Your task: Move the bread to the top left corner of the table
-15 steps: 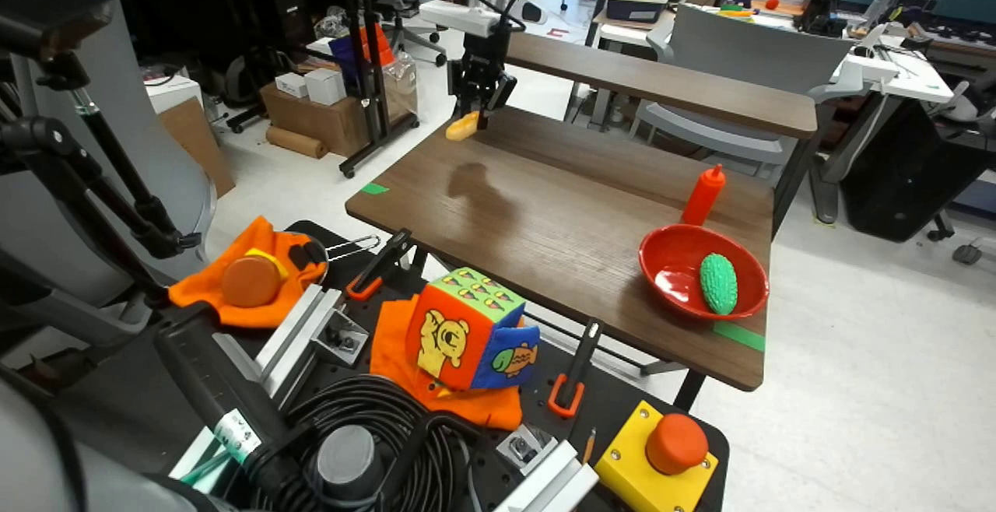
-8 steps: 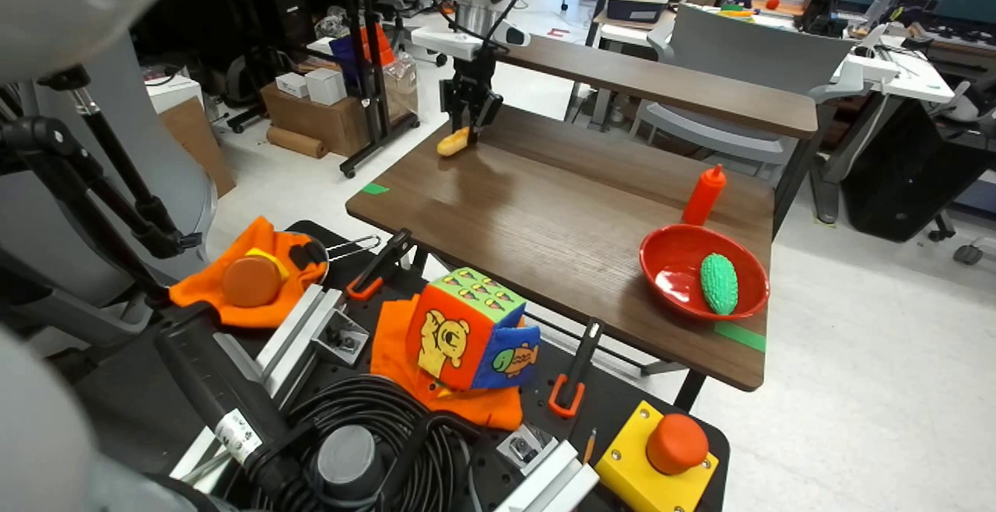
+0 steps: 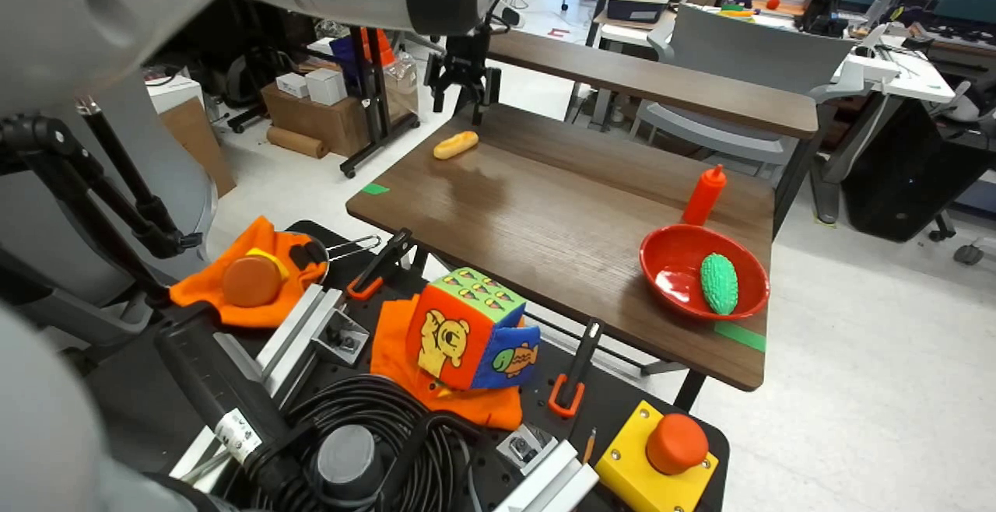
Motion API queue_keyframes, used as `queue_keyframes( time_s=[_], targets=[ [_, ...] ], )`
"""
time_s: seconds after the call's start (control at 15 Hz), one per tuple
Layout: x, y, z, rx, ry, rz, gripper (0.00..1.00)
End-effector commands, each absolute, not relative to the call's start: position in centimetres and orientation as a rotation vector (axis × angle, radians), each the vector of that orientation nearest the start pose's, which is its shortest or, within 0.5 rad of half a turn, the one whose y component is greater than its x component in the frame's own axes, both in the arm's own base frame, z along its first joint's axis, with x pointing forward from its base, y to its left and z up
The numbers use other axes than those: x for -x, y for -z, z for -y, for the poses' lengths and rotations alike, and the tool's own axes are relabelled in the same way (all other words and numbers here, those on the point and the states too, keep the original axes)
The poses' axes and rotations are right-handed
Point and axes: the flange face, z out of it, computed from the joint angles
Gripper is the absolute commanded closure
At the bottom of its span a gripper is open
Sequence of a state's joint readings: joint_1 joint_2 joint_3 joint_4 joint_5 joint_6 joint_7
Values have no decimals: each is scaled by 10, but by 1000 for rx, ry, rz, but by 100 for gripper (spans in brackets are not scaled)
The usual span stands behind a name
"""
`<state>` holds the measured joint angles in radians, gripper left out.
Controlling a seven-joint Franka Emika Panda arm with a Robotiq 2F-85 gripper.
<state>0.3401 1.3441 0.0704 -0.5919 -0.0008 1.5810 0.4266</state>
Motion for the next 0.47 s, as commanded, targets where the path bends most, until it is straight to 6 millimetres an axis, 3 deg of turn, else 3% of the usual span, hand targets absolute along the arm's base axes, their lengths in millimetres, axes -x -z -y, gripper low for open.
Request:
queue_keyframes(
  time_s=[0.0,0.07,0.13,0.27,0.4],
  targets=[
    [-701,-202,-277,3096,-683,196,0],
    [-696,-217,-268,3116,-755,222,0],
    [-702,-186,-278,3133,-663,129,0],
    [-700,-216,-273,3124,-709,180,0],
    [-700,-221,-270,3120,-716,191,0]
  ],
)
